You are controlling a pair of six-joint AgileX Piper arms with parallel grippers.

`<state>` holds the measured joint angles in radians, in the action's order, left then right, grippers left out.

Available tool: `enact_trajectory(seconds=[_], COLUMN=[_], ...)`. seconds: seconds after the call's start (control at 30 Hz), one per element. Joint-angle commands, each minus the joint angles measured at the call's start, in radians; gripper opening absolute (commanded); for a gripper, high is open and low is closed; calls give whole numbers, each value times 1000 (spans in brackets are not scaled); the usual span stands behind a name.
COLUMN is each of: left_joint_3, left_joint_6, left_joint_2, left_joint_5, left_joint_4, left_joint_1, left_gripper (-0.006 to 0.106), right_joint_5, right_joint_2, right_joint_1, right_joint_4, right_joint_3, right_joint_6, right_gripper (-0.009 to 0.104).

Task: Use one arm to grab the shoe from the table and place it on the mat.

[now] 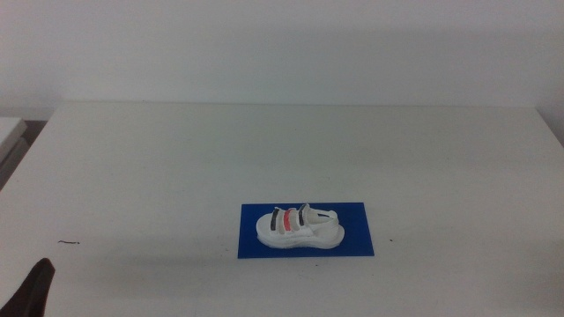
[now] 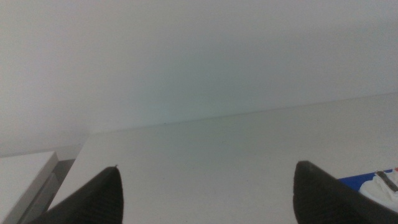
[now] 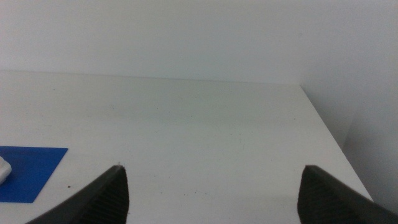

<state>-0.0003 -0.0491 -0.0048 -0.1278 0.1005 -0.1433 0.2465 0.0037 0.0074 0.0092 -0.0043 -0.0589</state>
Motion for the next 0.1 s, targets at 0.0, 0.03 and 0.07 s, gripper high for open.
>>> enact_trajectory(seconds=[0.0,0.03,0.07], left_joint_3=[0,0,0], left_joint_6=[-1,-1,-1], left_joint_2=[5,5,5], left_joint_5=[12,12,12], left_joint_4=[-4,-4,-4], left_joint_1=[-7,-7,-7], left_gripper=[94,94,94], right_joint_5=[-9,-9,-9], right_joint_2=[-4,-4,-4], right_joint_1=[-7,-7,-7], right_joint_4=[-9,-9,-1], right_joint_3=[4,4,4], right_joint_6=[-1,-1,-1], right_gripper=[76,76,76])
